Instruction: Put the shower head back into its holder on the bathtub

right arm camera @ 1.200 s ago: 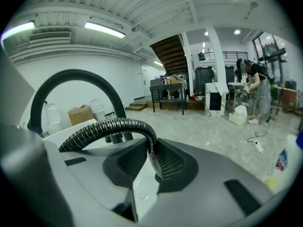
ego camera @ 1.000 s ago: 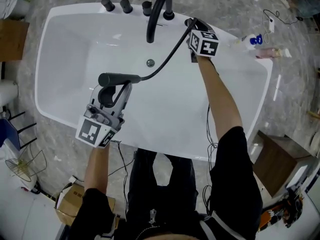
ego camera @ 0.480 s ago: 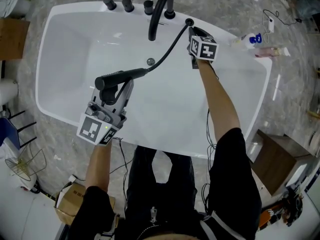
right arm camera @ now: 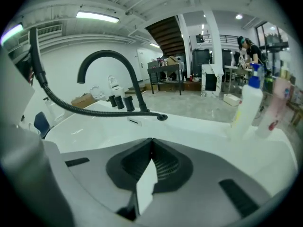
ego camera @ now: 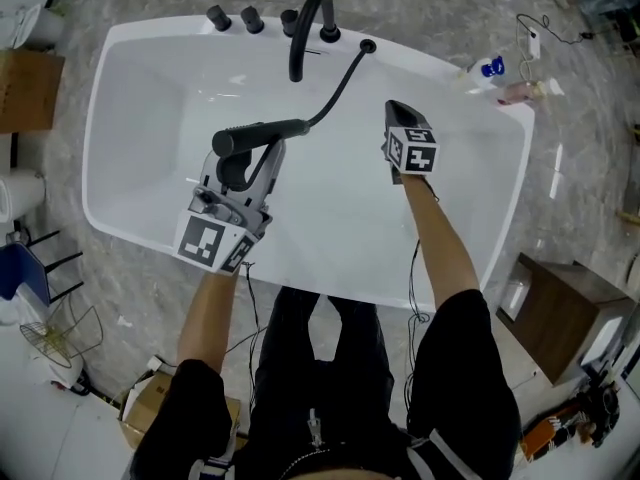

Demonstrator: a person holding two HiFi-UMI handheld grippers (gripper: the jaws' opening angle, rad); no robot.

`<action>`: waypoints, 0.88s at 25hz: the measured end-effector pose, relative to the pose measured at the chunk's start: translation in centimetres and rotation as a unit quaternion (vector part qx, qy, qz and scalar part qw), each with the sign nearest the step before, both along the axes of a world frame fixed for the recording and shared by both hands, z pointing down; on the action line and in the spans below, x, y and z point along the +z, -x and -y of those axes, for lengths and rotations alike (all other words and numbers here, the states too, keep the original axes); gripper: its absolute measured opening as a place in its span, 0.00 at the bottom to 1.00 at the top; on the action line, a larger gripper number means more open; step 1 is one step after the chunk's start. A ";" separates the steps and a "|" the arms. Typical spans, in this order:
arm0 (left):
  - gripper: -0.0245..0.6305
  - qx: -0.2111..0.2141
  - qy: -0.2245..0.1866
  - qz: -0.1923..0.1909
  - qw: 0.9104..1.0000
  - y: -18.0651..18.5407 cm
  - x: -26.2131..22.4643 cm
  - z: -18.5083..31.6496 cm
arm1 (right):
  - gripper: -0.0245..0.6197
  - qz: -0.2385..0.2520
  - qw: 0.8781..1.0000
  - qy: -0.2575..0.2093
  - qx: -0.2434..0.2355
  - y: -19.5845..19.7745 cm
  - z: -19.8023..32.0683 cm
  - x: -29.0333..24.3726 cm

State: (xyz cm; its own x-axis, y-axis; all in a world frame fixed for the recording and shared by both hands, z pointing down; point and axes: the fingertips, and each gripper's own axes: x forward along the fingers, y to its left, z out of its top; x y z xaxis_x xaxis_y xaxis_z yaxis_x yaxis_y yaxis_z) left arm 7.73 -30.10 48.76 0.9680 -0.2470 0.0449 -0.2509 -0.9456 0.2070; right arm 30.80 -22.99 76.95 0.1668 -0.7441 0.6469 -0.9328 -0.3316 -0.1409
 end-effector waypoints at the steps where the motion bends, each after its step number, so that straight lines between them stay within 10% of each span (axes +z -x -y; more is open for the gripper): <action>1: 0.24 0.004 -0.003 0.000 1.000 -0.5 -0.4 -0.2 | 0.05 0.000 1.000 0.002 0.001 0.4 -1.2 -0.2; 22: 0.24 0.031 -0.067 0.023 0.997 -15.0 0.8 -2.7 | 0.05 0.001 0.999 -0.028 0.029 2.1 -16.7 -6.5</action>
State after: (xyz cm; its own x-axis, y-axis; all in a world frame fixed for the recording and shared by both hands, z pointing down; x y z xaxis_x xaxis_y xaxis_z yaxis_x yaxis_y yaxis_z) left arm 22.74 -27.39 49.56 0.9792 -0.1937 0.0599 -0.1976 -0.9779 0.0682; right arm 28.68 -6.26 70.50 0.2097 -0.7685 0.6045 -0.9119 -0.3767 -0.1627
